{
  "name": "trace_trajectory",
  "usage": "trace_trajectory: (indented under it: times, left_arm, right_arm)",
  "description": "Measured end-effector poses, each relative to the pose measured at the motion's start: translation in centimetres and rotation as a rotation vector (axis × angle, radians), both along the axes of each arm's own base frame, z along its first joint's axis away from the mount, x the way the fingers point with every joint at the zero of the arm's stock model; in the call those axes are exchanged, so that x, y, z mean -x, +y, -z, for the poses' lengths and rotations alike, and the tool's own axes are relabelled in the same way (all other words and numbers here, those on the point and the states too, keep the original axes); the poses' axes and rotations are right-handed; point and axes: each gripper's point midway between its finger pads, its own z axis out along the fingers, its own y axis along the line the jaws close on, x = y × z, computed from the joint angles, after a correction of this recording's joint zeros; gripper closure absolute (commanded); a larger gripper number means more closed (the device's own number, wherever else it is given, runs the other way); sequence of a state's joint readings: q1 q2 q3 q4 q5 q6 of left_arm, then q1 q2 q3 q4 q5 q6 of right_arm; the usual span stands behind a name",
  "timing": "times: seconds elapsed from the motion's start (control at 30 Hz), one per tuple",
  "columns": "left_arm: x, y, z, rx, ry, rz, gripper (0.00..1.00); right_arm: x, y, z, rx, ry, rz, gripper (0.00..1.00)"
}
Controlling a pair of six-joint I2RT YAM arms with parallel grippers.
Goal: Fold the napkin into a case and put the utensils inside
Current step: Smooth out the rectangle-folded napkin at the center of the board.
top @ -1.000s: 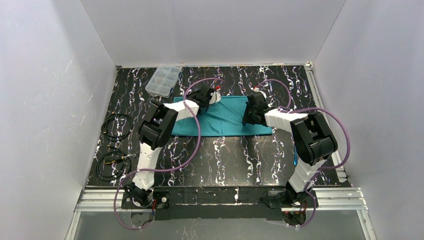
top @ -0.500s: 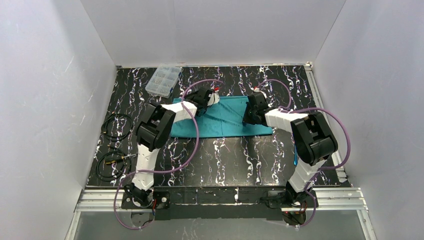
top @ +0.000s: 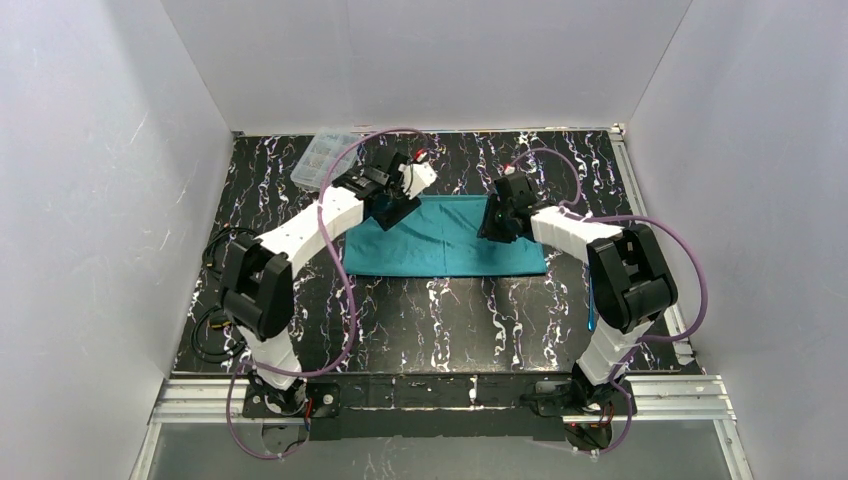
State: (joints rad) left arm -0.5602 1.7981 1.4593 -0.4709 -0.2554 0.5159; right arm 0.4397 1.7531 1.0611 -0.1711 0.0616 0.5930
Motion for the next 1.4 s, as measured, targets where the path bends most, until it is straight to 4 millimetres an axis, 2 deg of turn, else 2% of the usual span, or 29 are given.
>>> trace_trajectory:
  times: [0.1,0.27,0.37,0.5,0.6,0.77,0.87,0.97,1.07,1.23,1.4]
  left_arm:
    - [3.0,-0.4,0.5,0.069,0.094,0.038,0.45]
    - [10.5,1.4,7.0,0.059,0.405,0.050,0.51]
    - [12.9,3.1,9.2,0.059,0.546,0.002,0.56]
    - [13.1,4.1,9.6,0.140,0.645,-0.072,0.58]
    - [12.6,3.2,8.3,0.236,0.679,-0.091,0.58]
    - [11.7,-1.2,4.8,0.414,0.712,-0.041,0.59]
    - [12.3,-3.5,4.2,0.478,0.767,-0.019,0.59]
    - [13.2,-5.4,5.1,0.502,0.846,-0.013,0.59]
    - [14.2,-6.8,7.1,0.504,0.943,-0.038,0.61]
    - [15.0,-7.3,10.4,0.483,1.046,-0.104,0.63]
    - [14.7,-7.5,10.4,0.501,1.047,-0.117,0.64]
  right_arm:
    - [-1.0,0.9,-1.7,-0.028,-0.029,-0.020,0.59]
    - [-1.2,1.9,-3.1,-0.093,-0.032,-0.071,0.65]
    - [-0.6,1.8,-3.3,-0.165,0.015,-0.098,0.70]
    - [0.8,1.1,-3.4,-0.257,0.111,-0.136,0.73]
    - [2.6,1.2,-3.4,-0.296,0.179,-0.194,0.76]
    - [6.5,2.7,-3.6,-0.349,0.294,-0.328,0.80]
    - [8.1,3.6,-3.2,-0.361,0.354,-0.379,0.80]
    - [8.9,4.6,-2.4,-0.368,0.403,-0.414,0.81]
    - [9.5,5.4,-1.6,-0.375,0.450,-0.435,0.81]
    - [10.0,5.6,-0.5,-0.377,0.496,-0.434,0.81]
    - [10.0,5.6,0.4,-0.372,0.521,-0.427,0.82]
